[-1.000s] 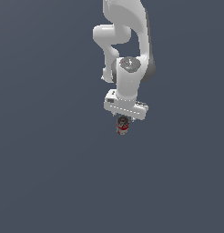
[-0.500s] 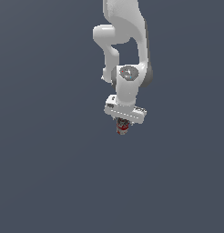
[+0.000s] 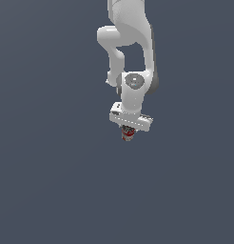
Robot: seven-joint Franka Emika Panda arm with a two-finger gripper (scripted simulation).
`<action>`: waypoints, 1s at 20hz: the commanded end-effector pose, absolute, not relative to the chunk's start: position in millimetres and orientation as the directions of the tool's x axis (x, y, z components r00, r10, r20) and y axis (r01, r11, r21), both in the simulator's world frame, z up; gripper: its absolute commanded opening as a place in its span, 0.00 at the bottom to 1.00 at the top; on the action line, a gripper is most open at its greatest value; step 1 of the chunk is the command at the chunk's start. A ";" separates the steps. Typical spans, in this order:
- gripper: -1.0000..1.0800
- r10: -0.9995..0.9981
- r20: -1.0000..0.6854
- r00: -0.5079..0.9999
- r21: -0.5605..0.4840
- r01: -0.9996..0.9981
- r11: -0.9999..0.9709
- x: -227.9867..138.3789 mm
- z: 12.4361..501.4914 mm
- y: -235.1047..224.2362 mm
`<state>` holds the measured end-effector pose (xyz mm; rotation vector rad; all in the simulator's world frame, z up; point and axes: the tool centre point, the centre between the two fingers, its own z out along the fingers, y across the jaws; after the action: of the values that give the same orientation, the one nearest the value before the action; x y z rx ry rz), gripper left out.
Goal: Pick up the object and move it to a goal position.
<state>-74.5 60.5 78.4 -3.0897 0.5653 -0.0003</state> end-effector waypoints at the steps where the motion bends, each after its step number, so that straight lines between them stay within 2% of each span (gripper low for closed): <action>1: 0.00 -0.355 0.000 0.935 0.000 -0.355 -0.935 -74.3 77.4 59.8; 11: 0.00 -0.354 0.000 0.935 -0.001 -0.354 -0.935 -71.8 81.4 60.7; 20: 0.00 -0.354 0.000 0.935 -0.001 -0.354 -0.935 -46.8 110.4 61.4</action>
<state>-53.6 61.1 101.9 -3.0909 0.5653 0.0058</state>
